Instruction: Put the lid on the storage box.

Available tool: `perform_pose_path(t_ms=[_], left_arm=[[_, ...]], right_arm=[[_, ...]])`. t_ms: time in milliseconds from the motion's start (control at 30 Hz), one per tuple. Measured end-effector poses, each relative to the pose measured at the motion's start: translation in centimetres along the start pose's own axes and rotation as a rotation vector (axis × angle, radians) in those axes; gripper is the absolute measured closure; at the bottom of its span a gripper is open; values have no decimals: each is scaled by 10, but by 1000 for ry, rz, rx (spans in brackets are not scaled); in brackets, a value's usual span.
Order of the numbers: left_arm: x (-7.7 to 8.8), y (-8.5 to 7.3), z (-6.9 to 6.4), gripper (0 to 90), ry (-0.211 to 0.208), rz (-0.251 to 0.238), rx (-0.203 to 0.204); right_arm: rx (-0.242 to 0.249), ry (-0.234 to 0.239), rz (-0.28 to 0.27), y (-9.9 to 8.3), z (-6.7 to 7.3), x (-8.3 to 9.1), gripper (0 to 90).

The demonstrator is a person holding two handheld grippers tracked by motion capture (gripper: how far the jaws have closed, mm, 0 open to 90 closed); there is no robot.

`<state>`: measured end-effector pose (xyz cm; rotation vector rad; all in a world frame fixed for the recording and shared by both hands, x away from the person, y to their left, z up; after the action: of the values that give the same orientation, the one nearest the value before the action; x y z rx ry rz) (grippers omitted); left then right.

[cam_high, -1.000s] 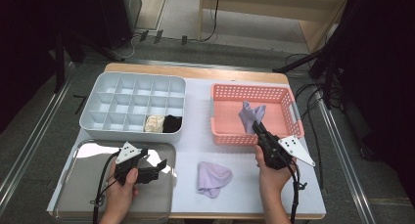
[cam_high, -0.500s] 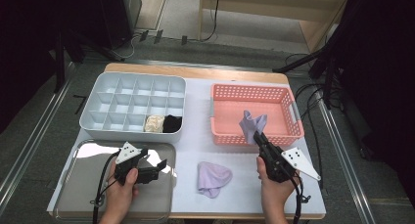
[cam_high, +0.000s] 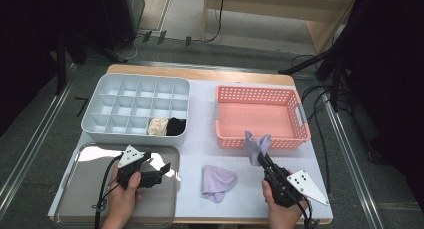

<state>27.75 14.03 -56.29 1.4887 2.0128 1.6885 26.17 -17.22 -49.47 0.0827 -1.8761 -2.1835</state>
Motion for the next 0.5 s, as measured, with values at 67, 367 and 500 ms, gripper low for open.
perform_pose_path(t_ms=[67,367,500], left_arm=[[0,0,0,161,-2,-5,6],[2,1,0,161,0,-21,2],[3,2,1,161,0,-32,10]], right_arm=[[8,3,9,-3,1,4,861],[-18,-1,47,-14,-2,18,861],[-10,-5,67,-20,-6,24,861]])
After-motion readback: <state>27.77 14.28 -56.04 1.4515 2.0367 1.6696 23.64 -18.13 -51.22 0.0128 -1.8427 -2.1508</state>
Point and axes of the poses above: each handheld gripper's, and its own axes: x roughly backward along the jaws, y roughly out of its top, z roughly to its left, the point moved 10 cm from there along -x, roughly forward along the jaws, and after that the axes turned 15 degrees about -y, right-handed, at the moved point
